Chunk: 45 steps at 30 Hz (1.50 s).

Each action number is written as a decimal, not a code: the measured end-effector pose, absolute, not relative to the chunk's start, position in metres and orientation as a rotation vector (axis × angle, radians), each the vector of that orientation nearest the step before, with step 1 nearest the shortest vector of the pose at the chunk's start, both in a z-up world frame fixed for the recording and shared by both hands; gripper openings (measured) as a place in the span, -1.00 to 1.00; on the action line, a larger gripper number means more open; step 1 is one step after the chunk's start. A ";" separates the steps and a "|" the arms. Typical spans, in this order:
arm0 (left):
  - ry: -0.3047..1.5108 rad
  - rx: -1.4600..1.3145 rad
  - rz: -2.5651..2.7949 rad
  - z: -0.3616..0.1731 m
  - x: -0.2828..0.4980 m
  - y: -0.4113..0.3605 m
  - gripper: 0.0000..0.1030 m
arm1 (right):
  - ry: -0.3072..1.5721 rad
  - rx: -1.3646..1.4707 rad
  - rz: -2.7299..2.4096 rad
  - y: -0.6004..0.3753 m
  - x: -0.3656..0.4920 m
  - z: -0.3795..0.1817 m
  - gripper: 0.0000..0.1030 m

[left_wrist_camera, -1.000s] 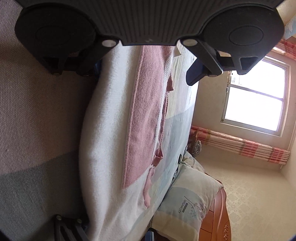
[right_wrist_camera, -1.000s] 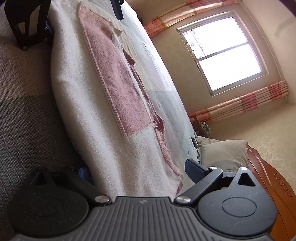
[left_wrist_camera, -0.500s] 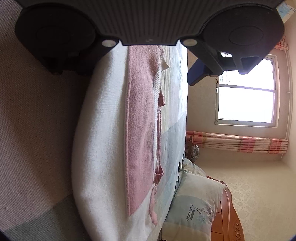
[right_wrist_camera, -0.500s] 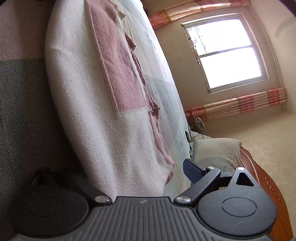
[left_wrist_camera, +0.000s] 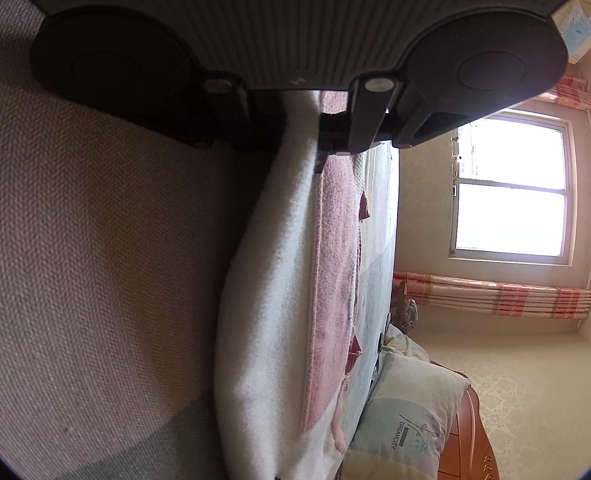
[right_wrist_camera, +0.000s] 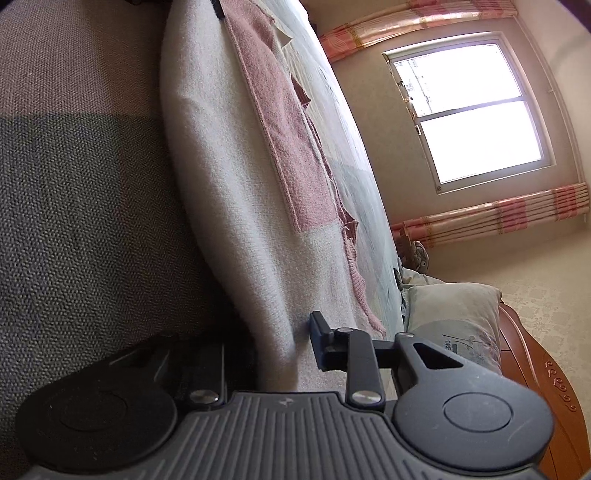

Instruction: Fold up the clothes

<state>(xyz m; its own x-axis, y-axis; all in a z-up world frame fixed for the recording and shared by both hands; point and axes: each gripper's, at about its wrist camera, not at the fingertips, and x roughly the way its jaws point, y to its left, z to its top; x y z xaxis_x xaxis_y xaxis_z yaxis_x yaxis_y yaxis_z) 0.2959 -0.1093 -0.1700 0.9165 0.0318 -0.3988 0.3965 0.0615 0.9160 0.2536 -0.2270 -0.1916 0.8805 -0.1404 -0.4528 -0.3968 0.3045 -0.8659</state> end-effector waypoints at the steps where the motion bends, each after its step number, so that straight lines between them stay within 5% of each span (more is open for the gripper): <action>1: 0.358 1.493 -0.285 -0.169 0.297 -0.109 -0.80 | 0.494 -1.282 0.180 -0.226 0.254 -0.193 -0.68; 5: 0.380 1.489 -0.273 -0.163 0.300 -0.107 -0.64 | 0.487 -1.331 0.198 -0.227 0.259 -0.191 -0.60; 10: 0.371 1.487 -0.250 -0.161 0.305 -0.102 -0.41 | 0.463 -1.344 0.185 -0.233 0.271 -0.180 0.06; 12: 0.375 1.477 -0.247 -0.161 0.306 -0.102 -0.46 | 0.481 -1.316 0.177 -0.236 0.278 -0.176 0.23; 16: 0.392 1.459 -0.242 -0.165 0.307 -0.104 -0.71 | 0.505 -1.323 0.182 -0.233 0.282 -0.182 0.04; 18: 0.401 1.450 -0.240 -0.167 0.308 -0.105 -0.87 | 0.511 -1.349 0.193 -0.229 0.281 -0.191 -0.68; 19: 0.405 1.445 -0.239 -0.168 0.308 -0.106 -0.87 | 0.500 -1.368 0.184 -0.227 0.278 -0.197 -0.71; 45: 0.353 1.383 -0.294 -0.126 0.296 -0.078 -0.84 | 0.506 -1.259 0.277 -0.235 0.276 -0.149 -0.75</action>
<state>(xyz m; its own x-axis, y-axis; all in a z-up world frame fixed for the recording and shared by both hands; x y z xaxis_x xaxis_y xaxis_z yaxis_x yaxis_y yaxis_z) 0.2963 -0.0781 -0.1261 0.9121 0.0034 -0.4100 0.4038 0.1654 0.8998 0.2757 -0.2352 -0.1493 0.8587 -0.0740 -0.5071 -0.4673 0.2932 -0.8341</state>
